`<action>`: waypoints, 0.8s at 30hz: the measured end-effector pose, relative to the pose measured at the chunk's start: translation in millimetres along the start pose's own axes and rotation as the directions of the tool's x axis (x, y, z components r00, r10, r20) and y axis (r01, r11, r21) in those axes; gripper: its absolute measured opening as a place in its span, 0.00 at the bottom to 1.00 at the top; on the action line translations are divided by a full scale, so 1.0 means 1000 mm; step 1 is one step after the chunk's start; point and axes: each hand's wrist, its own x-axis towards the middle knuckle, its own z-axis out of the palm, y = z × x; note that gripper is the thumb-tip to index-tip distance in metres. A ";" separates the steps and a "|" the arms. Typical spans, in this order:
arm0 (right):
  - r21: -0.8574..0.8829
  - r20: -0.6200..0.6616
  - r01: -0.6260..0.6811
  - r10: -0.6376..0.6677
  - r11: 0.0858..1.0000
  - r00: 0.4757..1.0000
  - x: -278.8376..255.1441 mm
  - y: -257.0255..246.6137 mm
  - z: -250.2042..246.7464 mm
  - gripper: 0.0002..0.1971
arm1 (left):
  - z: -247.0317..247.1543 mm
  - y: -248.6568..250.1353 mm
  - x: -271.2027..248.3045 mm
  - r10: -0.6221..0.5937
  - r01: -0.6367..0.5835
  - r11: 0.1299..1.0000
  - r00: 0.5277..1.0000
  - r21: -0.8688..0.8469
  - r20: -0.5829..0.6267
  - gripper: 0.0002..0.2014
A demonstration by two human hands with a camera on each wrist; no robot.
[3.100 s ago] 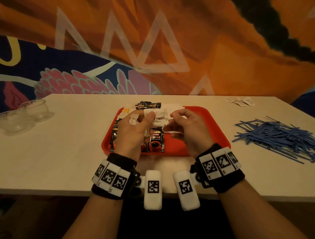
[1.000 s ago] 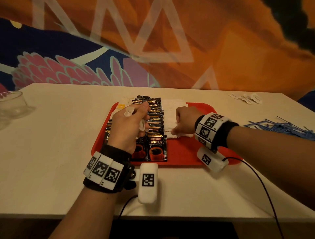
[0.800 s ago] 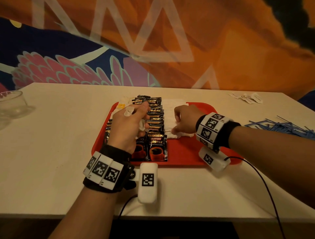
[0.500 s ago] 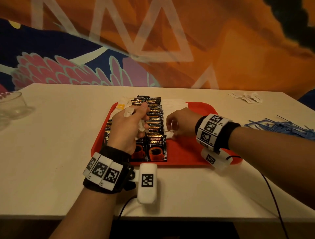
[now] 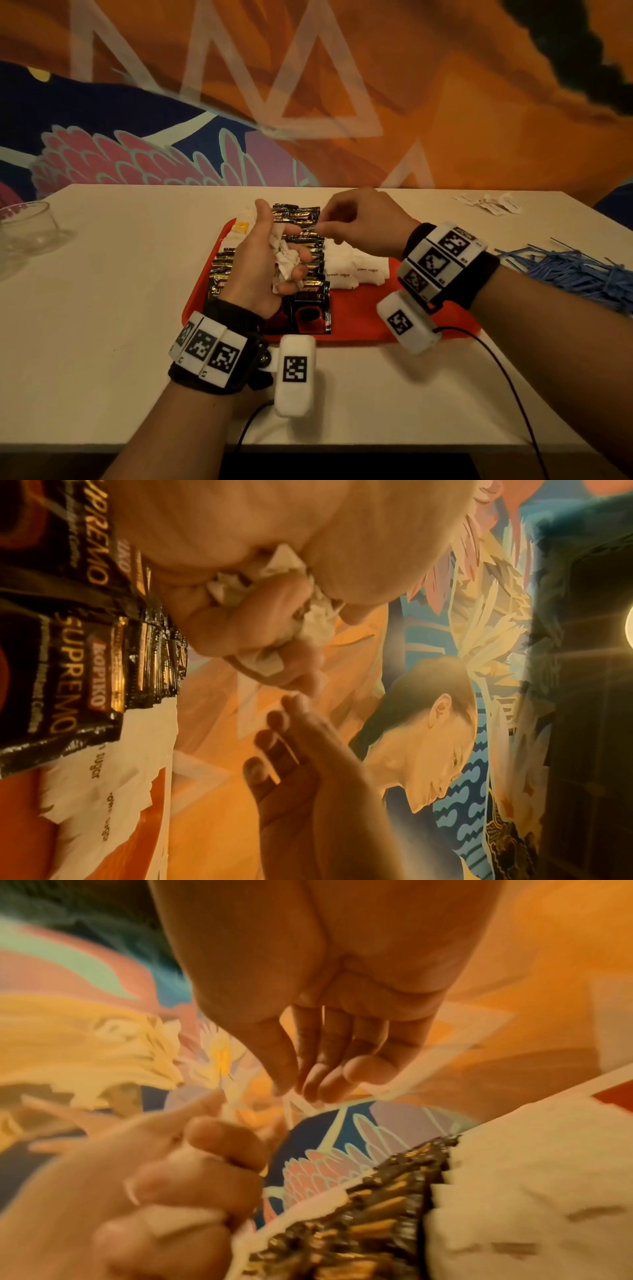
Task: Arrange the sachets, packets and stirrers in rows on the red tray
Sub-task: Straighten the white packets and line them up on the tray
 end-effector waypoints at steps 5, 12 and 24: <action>0.205 0.122 0.037 -0.063 0.978 0.990 -0.004 -0.019 0.001 0.08 | 0.011 -0.001 -0.007 -0.052 0.041 0.996 0.988 0.078 0.146 0.35; 0.366 -0.036 -0.007 0.022 0.930 0.999 -0.006 -0.019 0.004 0.06 | 0.008 -0.002 -0.014 0.051 -0.086 0.980 0.979 0.178 0.195 0.30; 0.373 -0.008 -0.012 0.016 0.928 1.000 -0.012 -0.018 -0.007 0.06 | 0.002 -0.010 -0.005 0.282 -0.273 0.934 0.959 0.231 -0.009 0.18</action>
